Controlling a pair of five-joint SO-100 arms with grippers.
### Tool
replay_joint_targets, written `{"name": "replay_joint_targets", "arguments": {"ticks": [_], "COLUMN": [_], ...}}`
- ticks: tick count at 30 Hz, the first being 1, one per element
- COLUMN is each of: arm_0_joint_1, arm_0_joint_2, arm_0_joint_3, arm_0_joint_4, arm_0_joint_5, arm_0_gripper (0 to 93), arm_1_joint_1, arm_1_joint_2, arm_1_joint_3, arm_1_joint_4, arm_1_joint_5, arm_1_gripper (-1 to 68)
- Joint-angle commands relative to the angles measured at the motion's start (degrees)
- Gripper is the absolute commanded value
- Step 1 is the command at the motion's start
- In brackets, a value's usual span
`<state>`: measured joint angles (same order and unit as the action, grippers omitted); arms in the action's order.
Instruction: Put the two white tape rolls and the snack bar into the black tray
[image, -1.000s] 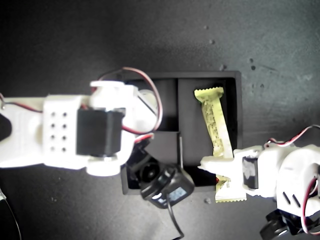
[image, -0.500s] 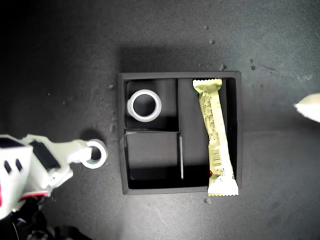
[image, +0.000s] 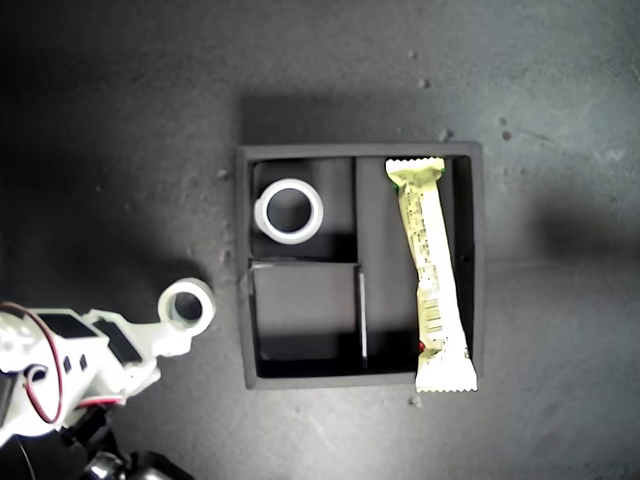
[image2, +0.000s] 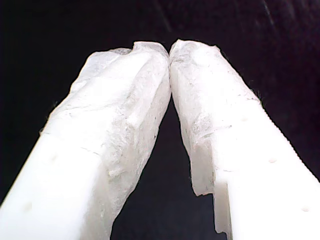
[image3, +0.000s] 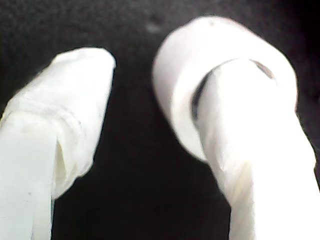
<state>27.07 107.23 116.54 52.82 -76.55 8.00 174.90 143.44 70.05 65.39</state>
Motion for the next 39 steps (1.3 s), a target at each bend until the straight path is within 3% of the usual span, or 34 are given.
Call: {"name": "replay_joint_targets", "arguments": {"ticks": [1, 14, 19, 23, 28, 31, 36, 38, 39], "arm_0_joint_1": [-0.97, -5.36, -5.71, -5.98, -6.94, -7.12, -8.96, -10.11, -10.72], "arm_0_joint_2": [-1.85, -5.98, -9.84, -13.36, -12.92, -10.20, -8.70, -10.55, -11.95], "arm_0_joint_3": [-0.09, 2.11, 1.05, -0.35, -1.05, -5.80, -23.20, -32.34, -37.00], "arm_0_joint_4": [-2.37, -4.04, -5.10, -5.10, -3.52, 4.39, 21.80, 27.25, 29.27], "arm_0_joint_5": [0.18, 2.11, 2.02, 1.14, 0.88, 1.67, 6.77, 9.84, 11.25], "arm_0_gripper": [13.1, 13.3, 11.9, 5.4, 0.0, 0.0, 0.0, 0.0, 0.0], "arm_1_joint_1": [-0.53, -6.59, -5.89, -2.90, 2.11, 2.29, -6.94, -9.32, -10.37], "arm_1_joint_2": [4.04, 4.13, 4.13, 6.50, 9.23, 9.23, 9.23, 9.14, 9.05], "arm_1_joint_3": [10.63, 25.75, 28.92, 33.84, 35.51, 35.51, 35.51, 35.51, 35.51], "arm_1_joint_4": [-5.54, -19.86, -21.62, -22.41, -9.32, 1.93, 4.31, 4.31, 4.22], "arm_1_joint_5": [1.58, -1.85, 0.53, 3.34, 10.02, 20.30, 27.77, 27.95, 28.04], "arm_1_gripper": [-0.6, -0.6, -0.5, -0.4, 2.0, 3.9, 6.4, -0.2, -0.2]}}
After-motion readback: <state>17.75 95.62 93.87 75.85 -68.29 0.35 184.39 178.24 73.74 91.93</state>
